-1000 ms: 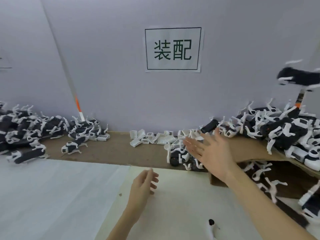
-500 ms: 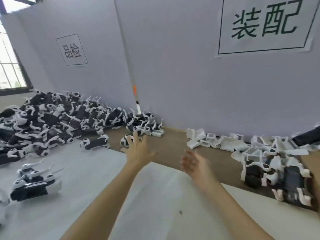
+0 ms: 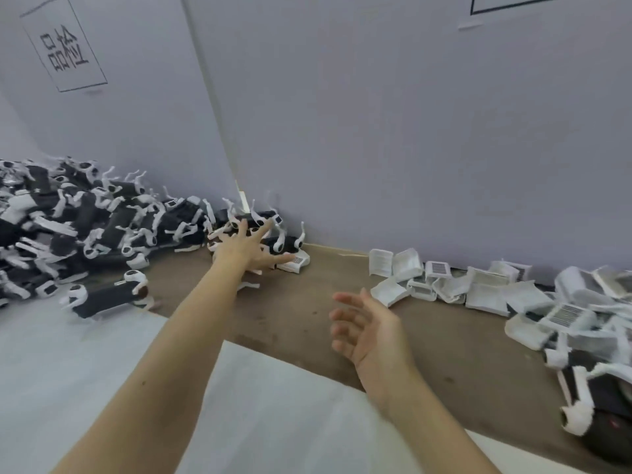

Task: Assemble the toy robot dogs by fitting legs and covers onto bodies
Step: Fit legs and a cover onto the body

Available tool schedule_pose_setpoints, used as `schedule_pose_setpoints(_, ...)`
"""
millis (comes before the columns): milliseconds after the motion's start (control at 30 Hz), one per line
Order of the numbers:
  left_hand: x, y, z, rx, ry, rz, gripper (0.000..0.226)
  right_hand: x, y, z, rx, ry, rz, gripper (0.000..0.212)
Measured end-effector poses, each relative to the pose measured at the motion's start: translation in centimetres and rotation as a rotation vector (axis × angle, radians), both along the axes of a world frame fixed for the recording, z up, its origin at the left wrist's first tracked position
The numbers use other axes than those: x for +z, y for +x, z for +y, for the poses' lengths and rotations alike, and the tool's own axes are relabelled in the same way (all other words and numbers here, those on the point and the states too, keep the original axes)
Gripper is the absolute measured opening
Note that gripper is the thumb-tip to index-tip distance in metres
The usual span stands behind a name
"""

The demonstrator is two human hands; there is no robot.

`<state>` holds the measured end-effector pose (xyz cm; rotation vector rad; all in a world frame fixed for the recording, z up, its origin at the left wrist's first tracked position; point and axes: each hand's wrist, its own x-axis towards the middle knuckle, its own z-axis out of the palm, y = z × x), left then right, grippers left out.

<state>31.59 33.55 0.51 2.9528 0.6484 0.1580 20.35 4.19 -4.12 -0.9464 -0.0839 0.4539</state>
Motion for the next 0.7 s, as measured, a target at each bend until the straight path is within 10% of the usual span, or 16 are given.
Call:
schedule_pose_setpoints(200,-0.4,2.0,-0.9,-0.171,0.088,0.034,0.058,0.3,0.1,0.0,0.041,0.017,0.008,0.042)
schedule_pose_setpoints(500,1.0,-10.1,-8.8,-0.557,-0.212,-0.007,0.048,2.9,0.2,-4.6,-0.294,0.196,0.009,0.027)
schedule_pose_setpoints(700,0.1,-17.5,-19.6,-0.873,-0.252,-0.055,0.052,5.1,-2.5,-11.4,-0.413,-0.331,-0.206,0.028)
